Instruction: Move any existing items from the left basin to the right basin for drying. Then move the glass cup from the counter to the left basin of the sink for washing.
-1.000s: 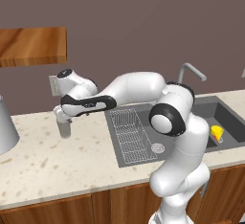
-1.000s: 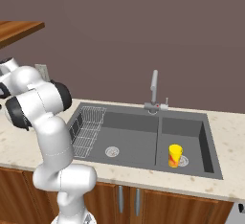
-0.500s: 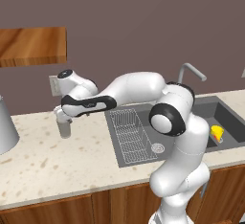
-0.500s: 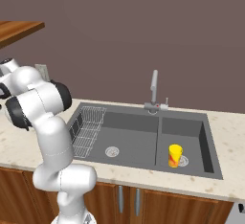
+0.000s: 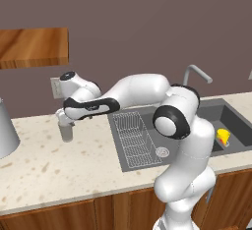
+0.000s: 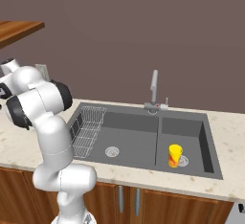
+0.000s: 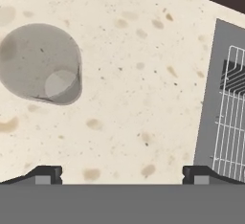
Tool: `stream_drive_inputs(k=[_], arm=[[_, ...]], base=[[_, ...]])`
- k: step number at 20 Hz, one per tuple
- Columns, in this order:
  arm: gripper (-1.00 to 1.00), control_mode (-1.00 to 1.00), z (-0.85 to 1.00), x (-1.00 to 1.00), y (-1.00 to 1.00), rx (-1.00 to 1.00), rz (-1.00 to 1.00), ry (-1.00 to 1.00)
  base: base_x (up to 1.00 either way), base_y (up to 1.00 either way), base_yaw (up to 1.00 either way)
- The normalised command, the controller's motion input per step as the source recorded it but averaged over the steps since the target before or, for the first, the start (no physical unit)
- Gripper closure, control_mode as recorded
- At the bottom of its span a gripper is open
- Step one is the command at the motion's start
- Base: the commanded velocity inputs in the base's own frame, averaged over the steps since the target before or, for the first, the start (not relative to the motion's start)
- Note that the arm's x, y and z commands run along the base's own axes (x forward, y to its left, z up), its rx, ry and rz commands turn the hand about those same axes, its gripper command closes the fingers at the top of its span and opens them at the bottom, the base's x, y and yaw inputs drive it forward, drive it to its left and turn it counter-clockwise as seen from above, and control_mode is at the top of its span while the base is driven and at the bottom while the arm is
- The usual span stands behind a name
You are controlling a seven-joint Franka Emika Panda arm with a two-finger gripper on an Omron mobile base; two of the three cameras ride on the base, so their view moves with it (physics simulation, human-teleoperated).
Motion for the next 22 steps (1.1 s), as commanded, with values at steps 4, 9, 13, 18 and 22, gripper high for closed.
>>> stream_drive_inputs(k=[4, 9, 13, 18, 22], arm=[[-1.0, -1.0, -0.01, 0.08, 0.0, 0.0, 0.0, 0.0], [-1.0, -1.0, -0.01, 0.08, 0.02, 0.0, 0.0, 0.0], [-1.0, -1.0, -0.02, 0.08, 0.05, 0.0, 0.0, 0.0], [-1.0, -1.0, -0.04, 0.09, 0.09, 0.0, 0.0, 0.0], [-1.0, -1.0, -0.05, 0.11, 0.15, 0.0, 0.0, 0.0]], base=[[0.0, 0.0, 0.0], [0.0, 0.0, 0.0], [0.0, 0.0, 0.0], [0.0, 0.0, 0.0], [0.0, 0.0, 0.0]])
